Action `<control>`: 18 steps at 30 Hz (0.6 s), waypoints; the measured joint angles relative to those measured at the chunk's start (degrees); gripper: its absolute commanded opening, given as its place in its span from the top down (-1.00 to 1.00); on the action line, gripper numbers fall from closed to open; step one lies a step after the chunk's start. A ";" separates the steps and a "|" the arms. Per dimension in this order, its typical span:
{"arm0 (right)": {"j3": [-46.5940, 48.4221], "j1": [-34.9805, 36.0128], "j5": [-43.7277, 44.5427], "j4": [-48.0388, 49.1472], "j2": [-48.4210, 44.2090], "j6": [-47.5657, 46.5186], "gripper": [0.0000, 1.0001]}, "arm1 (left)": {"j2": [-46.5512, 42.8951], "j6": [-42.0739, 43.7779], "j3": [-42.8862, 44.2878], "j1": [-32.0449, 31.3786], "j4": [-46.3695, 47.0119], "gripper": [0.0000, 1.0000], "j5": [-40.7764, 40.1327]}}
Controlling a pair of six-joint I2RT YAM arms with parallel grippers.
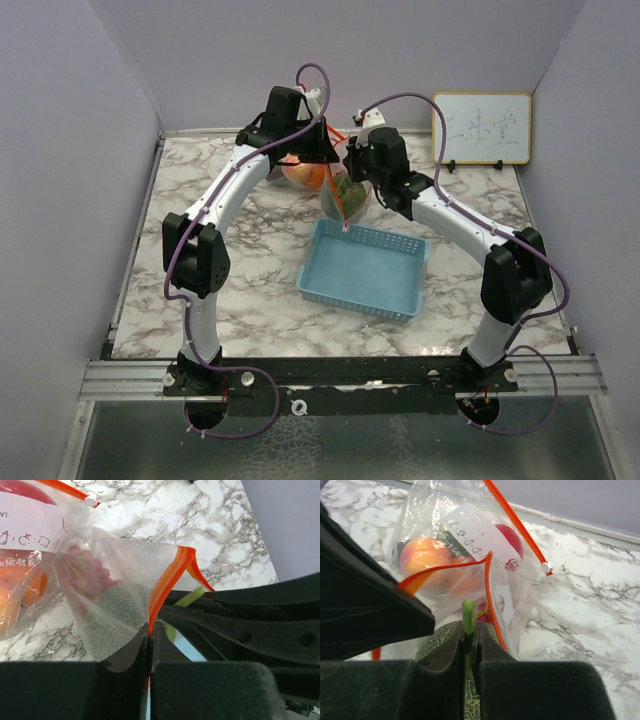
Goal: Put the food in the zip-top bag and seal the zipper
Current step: Place the fake fruit in the zipper food storage bag.
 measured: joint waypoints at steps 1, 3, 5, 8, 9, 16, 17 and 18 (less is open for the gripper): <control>0.02 0.00 0.46 -0.28 0.04 0.00 0.77 | -0.35 -0.09 0.00 0.00 0.00 1.00 0.02; 0.44 0.00 1.73 -0.90 0.70 0.04 0.49 | -0.87 -0.61 0.11 0.02 0.33 1.00 0.13; 2.49 0.00 3.37 -2.47 2.47 0.13 0.15 | -1.29 -1.66 0.11 0.02 1.14 1.00 0.70; 7.06 0.00 6.49 -5.84 6.38 0.24 -0.26 | -1.66 -3.45 0.09 0.15 2.93 1.00 1.62; 8.04 -0.07 7.37 -7.08 7.06 0.11 -0.36 | -1.73 -3.65 0.09 0.37 2.99 1.00 1.62; 9.38 -0.33 8.02 -11.63 4.07 -1.01 -0.63 | -1.77 -4.98 0.33 0.74 4.55 1.00 2.75; 9.38 -0.24 7.43 -12.15 2.78 -1.05 -0.67 | -1.77 -5.03 0.66 0.68 4.52 1.00 2.89; 9.38 -0.22 6.60 -12.66 0.96 -0.98 -0.71 | -1.77 -5.05 0.94 0.61 4.55 1.00 2.97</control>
